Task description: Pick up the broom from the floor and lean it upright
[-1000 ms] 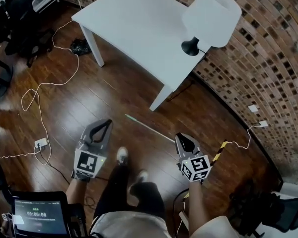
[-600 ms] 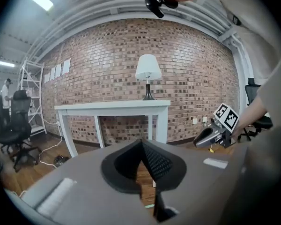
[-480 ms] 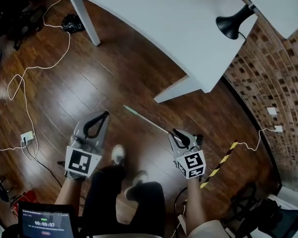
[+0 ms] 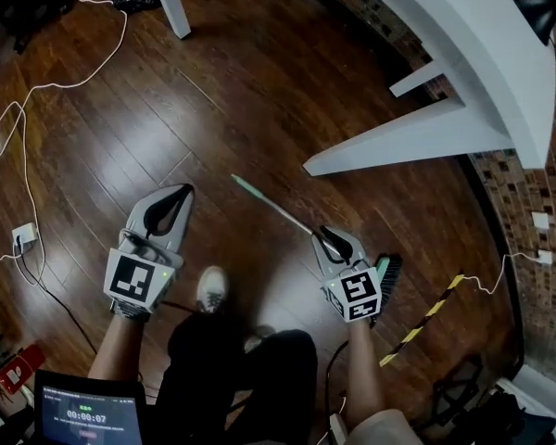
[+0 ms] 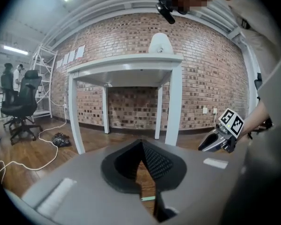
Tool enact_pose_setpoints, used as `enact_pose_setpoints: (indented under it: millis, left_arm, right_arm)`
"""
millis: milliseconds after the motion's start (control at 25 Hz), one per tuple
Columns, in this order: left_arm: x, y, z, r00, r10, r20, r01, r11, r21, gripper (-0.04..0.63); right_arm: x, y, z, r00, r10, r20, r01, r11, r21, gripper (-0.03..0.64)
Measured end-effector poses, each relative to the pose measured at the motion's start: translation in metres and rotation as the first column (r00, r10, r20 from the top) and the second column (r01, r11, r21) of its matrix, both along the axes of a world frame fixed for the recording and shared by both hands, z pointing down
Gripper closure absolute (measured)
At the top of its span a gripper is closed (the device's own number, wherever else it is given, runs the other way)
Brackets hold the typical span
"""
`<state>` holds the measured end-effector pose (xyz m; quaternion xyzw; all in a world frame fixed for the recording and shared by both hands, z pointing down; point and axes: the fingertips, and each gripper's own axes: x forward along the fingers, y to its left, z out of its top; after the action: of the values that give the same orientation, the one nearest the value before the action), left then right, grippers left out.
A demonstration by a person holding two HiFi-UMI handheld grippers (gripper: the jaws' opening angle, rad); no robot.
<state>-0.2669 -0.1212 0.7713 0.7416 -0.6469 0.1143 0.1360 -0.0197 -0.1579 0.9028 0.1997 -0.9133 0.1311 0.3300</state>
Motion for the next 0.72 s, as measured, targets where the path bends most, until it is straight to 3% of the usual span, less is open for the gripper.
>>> enact_pose_setpoints:
  millis: [160,400,560,720]
  left_arm:
    - [0.004,0.003,0.064,1.0,0.013,0.005,-0.013,1.0,-0.007,0.595]
    - [0.002,0.002,0.141,1.0,0.013,0.019,-0.013,1.0,0.004,0.595]
    - [-0.007,0.011,0.163,1.0,-0.01,0.018,0.01,1.0,-0.008,0.595]
    - [-0.013,0.023,0.169,0.999,-0.019,0.038,0.02,0.999,-0.042,0.595]
  right_arm:
    - [-0.005,-0.005,0.068,0.998,-0.044,-0.04,0.044,0.999,-0.006,0.534]
    - [-0.017,-0.004,0.174,0.97,-0.196,-0.144,0.194,0.981,-0.025,0.534]
    - [-0.025,0.007,0.236,0.924,-0.31,-0.226,0.297,0.951,-0.087,0.528]
    - [-0.024,0.012,0.281,0.888,-0.35,-0.298,0.314,0.935,-0.165,0.51]
